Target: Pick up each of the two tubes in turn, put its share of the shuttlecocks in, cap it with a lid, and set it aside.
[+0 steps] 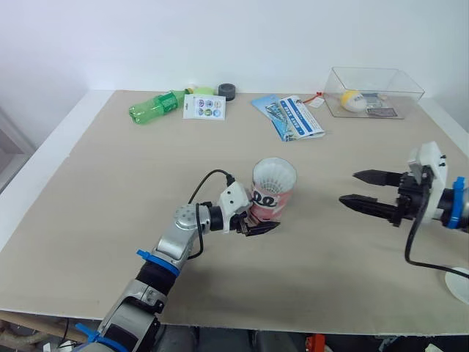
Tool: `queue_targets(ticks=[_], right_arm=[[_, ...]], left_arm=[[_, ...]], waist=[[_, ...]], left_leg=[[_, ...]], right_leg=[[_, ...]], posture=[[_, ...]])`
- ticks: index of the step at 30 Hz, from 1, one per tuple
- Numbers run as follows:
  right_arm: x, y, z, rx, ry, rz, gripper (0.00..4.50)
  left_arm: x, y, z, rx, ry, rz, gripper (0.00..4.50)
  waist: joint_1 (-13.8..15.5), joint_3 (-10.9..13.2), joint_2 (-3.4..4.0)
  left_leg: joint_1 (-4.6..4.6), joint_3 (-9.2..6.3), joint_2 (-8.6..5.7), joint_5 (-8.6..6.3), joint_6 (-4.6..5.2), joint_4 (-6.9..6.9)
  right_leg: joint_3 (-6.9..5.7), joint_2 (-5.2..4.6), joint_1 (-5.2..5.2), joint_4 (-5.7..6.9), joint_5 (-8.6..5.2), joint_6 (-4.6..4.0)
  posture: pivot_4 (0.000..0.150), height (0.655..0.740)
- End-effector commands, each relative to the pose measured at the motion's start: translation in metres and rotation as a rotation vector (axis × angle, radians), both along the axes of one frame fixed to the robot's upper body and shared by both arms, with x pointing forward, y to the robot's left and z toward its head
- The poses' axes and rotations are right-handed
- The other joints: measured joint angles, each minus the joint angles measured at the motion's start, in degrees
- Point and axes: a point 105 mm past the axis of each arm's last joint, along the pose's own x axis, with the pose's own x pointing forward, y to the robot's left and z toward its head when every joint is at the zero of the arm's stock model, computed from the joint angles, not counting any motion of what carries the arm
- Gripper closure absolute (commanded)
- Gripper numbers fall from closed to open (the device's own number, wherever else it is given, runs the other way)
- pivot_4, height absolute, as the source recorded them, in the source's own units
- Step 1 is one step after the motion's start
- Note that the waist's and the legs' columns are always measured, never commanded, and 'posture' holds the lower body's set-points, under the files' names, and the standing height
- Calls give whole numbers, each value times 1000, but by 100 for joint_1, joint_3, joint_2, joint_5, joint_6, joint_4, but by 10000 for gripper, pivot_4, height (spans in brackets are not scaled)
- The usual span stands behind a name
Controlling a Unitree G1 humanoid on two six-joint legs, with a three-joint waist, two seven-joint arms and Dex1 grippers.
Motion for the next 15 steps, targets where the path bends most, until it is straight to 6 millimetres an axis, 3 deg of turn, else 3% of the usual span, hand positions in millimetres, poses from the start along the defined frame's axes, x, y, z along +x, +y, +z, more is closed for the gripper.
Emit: queue_targets(ticks=[1,8,15], right_arm=[[-9,-33,7,-105,40,-83,464],[-39,-96,-9,-485,241,-126,464],[-53,-125,-14,-644,308,-70,464]], left_arm=[[-5,-8,13,-28,-53,-9,8574],[-20,-17,6,-42,-11,-19,8574],[-24,-25,10,-70,17,-15,8574]], waist=[[1,0,1],[-6,-4,9],[-29,-1,3]], left_leg=[[-1,1,0,0,0,0],[2,3,1,-2,-1,-16],[7,9,3,-2,-2,-10]], right_leg=[[0,0,-1,0,0,0],[1,1,-8,0,-13,-4],[1,0,-9,1,-7,-6]], posture=[[1500,7400],[1500,7400],[1500,7400]])
